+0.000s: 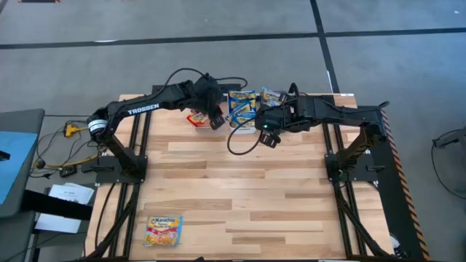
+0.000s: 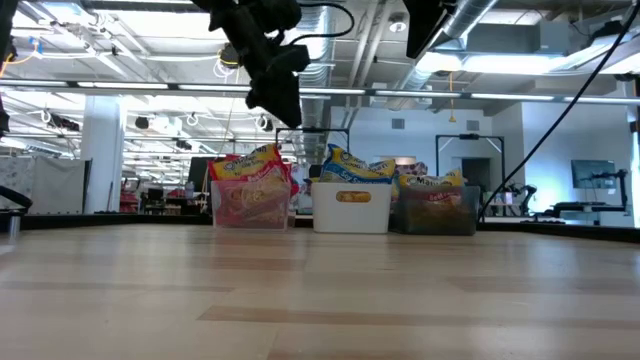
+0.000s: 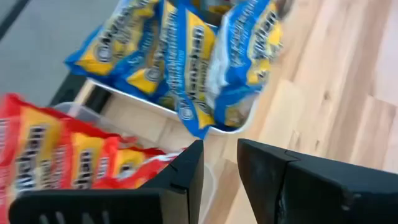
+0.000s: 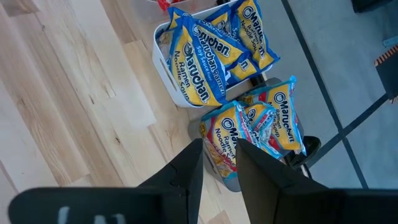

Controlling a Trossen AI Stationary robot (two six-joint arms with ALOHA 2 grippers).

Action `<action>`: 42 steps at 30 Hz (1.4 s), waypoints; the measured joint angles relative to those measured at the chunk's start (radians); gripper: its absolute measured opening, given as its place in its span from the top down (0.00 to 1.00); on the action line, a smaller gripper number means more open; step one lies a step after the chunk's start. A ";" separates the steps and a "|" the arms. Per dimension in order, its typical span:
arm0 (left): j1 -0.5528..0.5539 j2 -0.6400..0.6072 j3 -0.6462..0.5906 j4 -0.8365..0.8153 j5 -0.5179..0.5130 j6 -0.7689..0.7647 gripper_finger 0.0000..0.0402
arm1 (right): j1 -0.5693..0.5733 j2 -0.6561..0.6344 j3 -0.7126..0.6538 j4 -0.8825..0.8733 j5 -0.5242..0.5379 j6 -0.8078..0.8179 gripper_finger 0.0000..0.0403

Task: Sort Maruchan noodles
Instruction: Put the red noodle pack into the transparent bin

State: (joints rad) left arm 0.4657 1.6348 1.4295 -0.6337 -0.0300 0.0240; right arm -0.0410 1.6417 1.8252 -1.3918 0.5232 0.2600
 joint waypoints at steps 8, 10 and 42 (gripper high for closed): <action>0.008 0.003 -0.079 0.060 -0.024 -0.002 0.78 | 0.000 0.000 0.000 0.000 0.000 -0.004 0.70; 0.007 0.003 -0.100 0.076 -0.015 -0.007 0.78 | 0.000 0.000 0.000 0.000 0.000 -0.004 0.70; 0.090 0.016 -0.096 0.260 0.035 -0.035 0.78 | 0.000 0.000 0.000 0.000 -0.002 -0.006 0.70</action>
State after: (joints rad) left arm 0.5556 1.6507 1.3337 -0.3734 0.0050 -0.0114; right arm -0.0408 1.6417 1.8252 -1.3914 0.5217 0.2542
